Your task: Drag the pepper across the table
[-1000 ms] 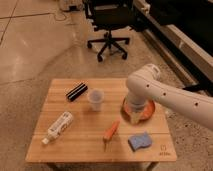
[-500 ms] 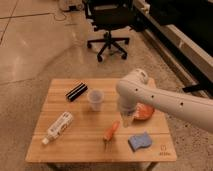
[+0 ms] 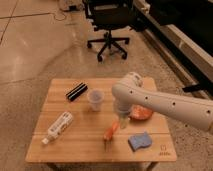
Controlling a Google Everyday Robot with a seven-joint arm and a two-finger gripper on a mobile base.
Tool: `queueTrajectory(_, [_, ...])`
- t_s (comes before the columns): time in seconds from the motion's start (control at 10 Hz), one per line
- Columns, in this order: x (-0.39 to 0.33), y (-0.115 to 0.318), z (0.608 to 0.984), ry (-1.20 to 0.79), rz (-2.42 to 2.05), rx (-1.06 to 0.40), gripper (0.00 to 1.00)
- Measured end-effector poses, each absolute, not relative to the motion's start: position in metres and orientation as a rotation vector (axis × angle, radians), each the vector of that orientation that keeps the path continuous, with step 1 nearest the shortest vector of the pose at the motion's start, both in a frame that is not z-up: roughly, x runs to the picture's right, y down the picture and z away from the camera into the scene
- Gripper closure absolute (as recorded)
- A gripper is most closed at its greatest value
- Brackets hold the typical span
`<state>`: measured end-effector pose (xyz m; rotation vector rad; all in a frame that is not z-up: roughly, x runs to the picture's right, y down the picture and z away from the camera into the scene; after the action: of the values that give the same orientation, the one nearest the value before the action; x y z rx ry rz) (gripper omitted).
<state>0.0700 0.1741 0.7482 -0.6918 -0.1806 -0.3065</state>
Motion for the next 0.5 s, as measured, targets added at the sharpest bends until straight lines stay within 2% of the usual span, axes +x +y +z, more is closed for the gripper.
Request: queueTrajectory(0.5, [0.066,0.19,0.76,-0.19,-0.312,-0.697,0.35])
